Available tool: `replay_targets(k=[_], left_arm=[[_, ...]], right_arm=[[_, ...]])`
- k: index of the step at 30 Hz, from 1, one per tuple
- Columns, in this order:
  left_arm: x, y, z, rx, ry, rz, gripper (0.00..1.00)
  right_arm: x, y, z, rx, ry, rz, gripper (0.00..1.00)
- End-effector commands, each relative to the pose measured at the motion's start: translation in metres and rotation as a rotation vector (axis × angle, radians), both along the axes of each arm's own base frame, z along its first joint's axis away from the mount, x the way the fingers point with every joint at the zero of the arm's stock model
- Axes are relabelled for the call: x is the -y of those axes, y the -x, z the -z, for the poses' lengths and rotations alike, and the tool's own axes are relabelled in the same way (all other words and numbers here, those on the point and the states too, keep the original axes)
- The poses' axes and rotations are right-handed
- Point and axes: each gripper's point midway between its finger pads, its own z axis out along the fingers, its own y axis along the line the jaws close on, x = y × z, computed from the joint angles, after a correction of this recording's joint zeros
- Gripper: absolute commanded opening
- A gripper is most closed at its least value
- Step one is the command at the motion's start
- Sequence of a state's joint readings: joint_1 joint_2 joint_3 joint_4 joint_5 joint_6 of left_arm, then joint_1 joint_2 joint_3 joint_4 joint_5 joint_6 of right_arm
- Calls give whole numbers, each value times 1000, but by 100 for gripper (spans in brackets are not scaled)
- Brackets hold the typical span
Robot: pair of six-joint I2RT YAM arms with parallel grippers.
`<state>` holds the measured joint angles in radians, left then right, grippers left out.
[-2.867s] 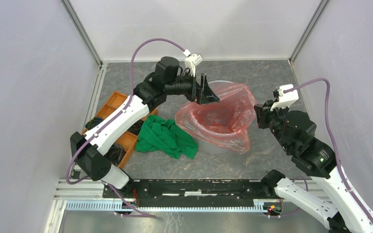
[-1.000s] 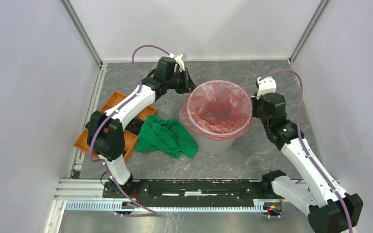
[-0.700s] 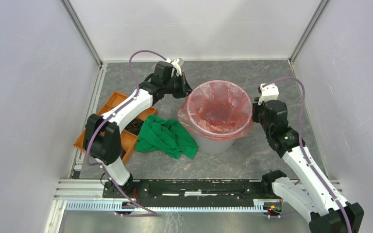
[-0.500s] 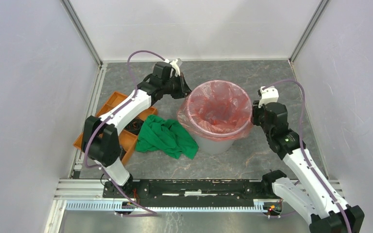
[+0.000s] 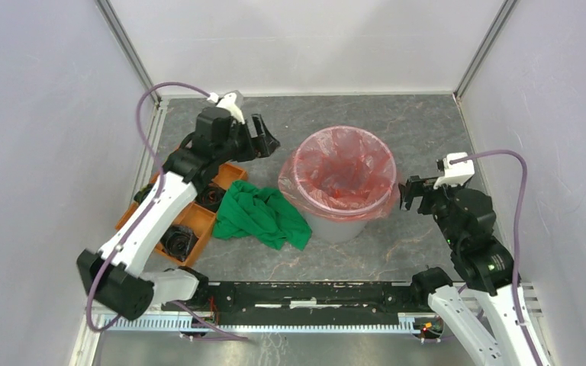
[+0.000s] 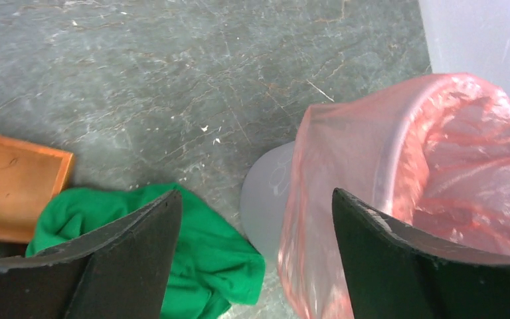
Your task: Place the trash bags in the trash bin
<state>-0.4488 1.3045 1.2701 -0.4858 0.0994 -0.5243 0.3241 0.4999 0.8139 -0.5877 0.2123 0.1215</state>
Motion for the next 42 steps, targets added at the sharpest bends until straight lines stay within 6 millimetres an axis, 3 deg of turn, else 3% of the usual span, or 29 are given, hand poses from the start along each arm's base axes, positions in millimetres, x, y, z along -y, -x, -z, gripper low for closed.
replay_targets(k=[1,5,9,12,17,23,29,35,42], left_arm=[[-25,39,-16,47,41,-47,93],[-10,80,-14,24,253,28,100],[9,106,-4,-21,469,112,100],[25,112,-5,-43,603,179,99],[32,112,0,-58,609,224,98],[38,107,11,-96,637,224,81],[42,104,18,-119,654,228,66],[44,102,40,-185,651,196,43],[53,104,62,-240,667,173,31]], right_arm=[[-36,24,-10,21,-126,-207,98],[-64,42,-24,65,-235,-365,98],[-84,53,-28,94,-312,-476,98],[-90,57,-19,75,-324,-516,98],[-88,66,-18,74,-272,-540,98],[-106,82,-11,77,-263,-703,98],[-116,79,7,48,-285,-747,98],[-117,71,19,37,-298,-728,79],[-120,63,38,21,-343,-712,50]])
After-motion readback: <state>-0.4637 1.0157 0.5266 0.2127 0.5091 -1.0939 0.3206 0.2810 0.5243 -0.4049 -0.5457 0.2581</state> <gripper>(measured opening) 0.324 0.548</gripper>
